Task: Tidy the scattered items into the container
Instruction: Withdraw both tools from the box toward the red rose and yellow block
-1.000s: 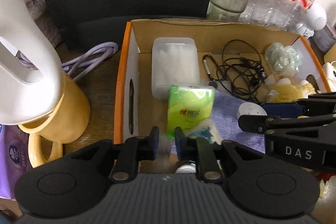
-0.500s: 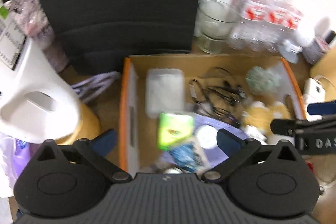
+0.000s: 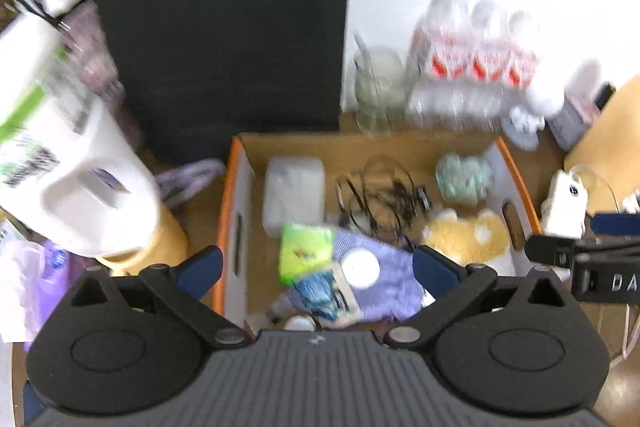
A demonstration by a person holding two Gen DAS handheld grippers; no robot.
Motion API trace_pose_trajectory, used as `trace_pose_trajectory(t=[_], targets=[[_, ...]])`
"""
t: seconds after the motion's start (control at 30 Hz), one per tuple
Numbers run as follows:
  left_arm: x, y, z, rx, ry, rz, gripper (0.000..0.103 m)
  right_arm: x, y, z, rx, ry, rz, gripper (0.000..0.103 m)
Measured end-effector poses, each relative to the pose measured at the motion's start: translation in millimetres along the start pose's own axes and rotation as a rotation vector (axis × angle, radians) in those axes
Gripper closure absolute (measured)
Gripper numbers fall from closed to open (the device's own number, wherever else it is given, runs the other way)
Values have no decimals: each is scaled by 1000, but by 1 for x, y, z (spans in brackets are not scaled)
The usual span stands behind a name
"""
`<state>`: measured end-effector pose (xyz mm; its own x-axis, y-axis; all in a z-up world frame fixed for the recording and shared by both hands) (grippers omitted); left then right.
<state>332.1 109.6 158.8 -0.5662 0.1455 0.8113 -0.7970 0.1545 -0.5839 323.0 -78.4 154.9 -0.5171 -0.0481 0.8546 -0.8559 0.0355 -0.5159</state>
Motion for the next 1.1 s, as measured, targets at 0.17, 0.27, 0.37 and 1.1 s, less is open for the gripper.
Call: trace_pose_trajectory(t=[0.17,0.27,0.37,1.1], targets=[[27,11,-3,18,-6,164,0,11,11,-4,34,39,48,15],[40,17,-5,35,8,241,0,20,17,-4,22,30,108,15],[46,32,-5,20,3,327,0,31,33,-7,37,35,250,15],[40,184,-3,25,26,526,0,34,197,-9,136,42,638,15]])
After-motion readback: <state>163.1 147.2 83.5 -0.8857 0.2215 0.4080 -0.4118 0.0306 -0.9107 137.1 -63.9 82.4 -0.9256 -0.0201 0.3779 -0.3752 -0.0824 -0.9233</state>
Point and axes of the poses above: each gripper's, at about its wrist camera, not at the fingertips, and x roughly against the way its jaws point, z to its right, y to its underside, the point moved 2 cm from there along -x, roughly the way its jaws point, and after that the axes turned 4 degrees about x, right-handed, at the moved point
